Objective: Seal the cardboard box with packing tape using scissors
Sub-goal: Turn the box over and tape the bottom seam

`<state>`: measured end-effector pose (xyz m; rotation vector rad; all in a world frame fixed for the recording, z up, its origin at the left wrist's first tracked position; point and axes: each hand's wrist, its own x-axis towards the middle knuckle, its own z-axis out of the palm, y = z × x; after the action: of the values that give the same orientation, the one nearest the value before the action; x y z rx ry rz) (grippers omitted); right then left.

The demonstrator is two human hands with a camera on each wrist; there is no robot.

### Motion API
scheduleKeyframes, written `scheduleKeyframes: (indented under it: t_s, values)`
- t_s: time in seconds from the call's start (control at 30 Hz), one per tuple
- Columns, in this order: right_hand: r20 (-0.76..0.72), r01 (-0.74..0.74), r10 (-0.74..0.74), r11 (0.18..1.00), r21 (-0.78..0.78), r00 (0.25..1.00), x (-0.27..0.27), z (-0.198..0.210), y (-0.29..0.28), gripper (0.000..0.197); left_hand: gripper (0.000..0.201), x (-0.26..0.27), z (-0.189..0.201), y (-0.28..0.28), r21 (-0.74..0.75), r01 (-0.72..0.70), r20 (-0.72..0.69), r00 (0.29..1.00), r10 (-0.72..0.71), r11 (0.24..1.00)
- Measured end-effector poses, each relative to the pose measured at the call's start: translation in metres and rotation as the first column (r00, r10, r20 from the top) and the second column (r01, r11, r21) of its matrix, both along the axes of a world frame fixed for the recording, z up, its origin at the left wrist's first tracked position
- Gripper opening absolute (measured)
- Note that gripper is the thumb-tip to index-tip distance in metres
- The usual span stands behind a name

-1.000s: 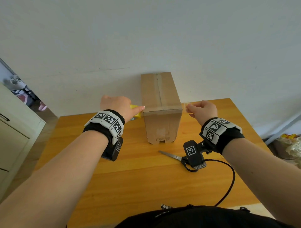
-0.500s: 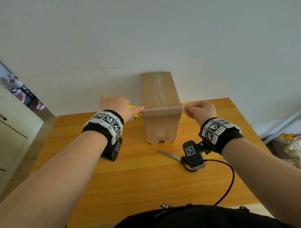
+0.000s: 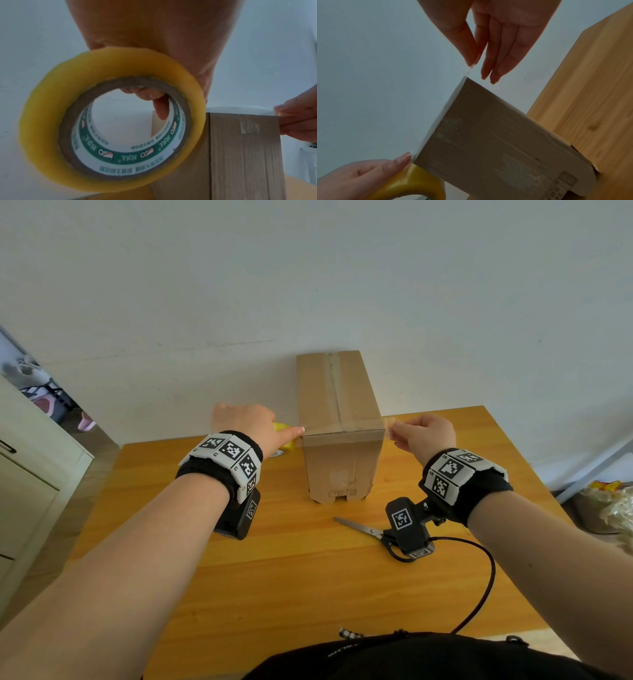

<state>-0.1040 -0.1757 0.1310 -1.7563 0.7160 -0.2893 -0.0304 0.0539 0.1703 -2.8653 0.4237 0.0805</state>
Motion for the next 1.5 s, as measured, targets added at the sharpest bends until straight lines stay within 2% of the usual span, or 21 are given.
scheduleKeyframes:
  t_s: [0.53,0.73,0.77,0.87,0.9,1.0,1.03,1.07,1.1,1.17,1.23,1.27,1.33,1.4,1.43,1.5]
  values:
    - [-0.058,-0.02,0.024,0.998,0.062,0.998,0.004,-0.001,-0.003,0.019,0.071,0.004,0.0,-0.004,-0.006,-0.05,-0.051,0.997,0.049,0.999]
    - [-0.105,-0.02,0.049,0.965,0.261,0.993,0.01,0.003,-0.006,0.009,0.07,0.005,0.001,-0.005,-0.022,-0.041,-0.037,0.999,0.04,0.999]
    - [-0.103,-0.014,0.045,0.958,0.286,0.994,0.01,0.004,-0.006,0.013,0.07,0.005,0.002,-0.005,-0.024,-0.04,-0.035,0.999,0.04,0.999]
    - [-0.091,0.005,0.025,0.948,0.319,0.996,0.011,0.002,-0.007,0.042,0.068,0.005,0.003,-0.006,-0.035,-0.04,-0.033,0.999,0.039,0.999]
    - [-0.094,0.008,0.024,0.947,0.32,0.995,0.011,0.003,-0.005,0.041,0.067,0.005,0.003,-0.007,-0.036,-0.043,-0.034,0.999,0.041,0.998]
    - [-0.101,0.029,0.007,0.935,0.354,0.995,0.01,0.006,-0.002,0.015,0.067,0.004,0.004,-0.007,-0.028,-0.051,-0.039,0.998,0.05,0.998]
    - [-0.103,0.055,-0.02,0.935,0.349,0.995,0.01,0.007,-0.001,0.013,0.066,0.004,0.005,-0.007,-0.029,-0.053,-0.038,0.998,0.052,0.998]
    - [-0.095,0.079,-0.052,0.951,0.3,0.994,0.01,0.007,-0.001,0.018,0.065,0.004,0.005,-0.007,-0.03,-0.051,-0.037,0.998,0.05,0.998]
    - [-0.093,0.092,-0.076,0.978,0.185,0.993,0.01,0.006,-0.003,0.025,0.063,0.003,0.007,-0.007,-0.031,-0.05,-0.041,0.998,0.049,0.998]
    - [-0.045,0.069,-0.078,0.984,-0.166,0.996,0.006,0.008,0.0,0.034,0.06,0.002,0.009,-0.008,-0.037,-0.051,-0.053,0.997,0.049,0.998]
    - [0.051,-0.043,0.074,0.892,-0.45,0.996,-0.002,0.014,0.014,0.038,0.059,0.003,0.008,-0.008,-0.045,-0.054,-0.056,0.997,0.052,0.998]
    - [0.064,-0.128,0.201,0.808,-0.575,0.978,-0.005,0.016,0.024,0.04,0.059,0.003,0.007,-0.008,-0.038,-0.052,-0.053,0.997,0.05,0.998]
    - [-0.082,-0.322,0.427,0.529,-0.785,0.9,-0.006,0.014,0.047,0.044,0.06,0.003,0.006,-0.008,-0.037,-0.055,-0.06,0.997,0.053,0.998]
    - [-0.306,-0.481,0.516,0.248,-0.841,0.8,-0.005,0.007,0.065,0.051,0.065,0.005,0.005,-0.007,-0.039,-0.047,-0.053,0.998,0.045,0.998]
    - [-0.387,-0.538,0.527,0.165,-0.827,0.757,-0.004,0.003,0.071,0.054,0.067,0.006,0.005,-0.007,-0.028,-0.041,-0.04,0.998,0.04,0.999]
    - [-0.463,-0.592,0.53,0.092,-0.801,0.71,-0.006,-0.005,0.077,0.059,0.069,0.006,0.005,-0.006,-0.008,-0.033,-0.028,0.999,0.033,0.999]
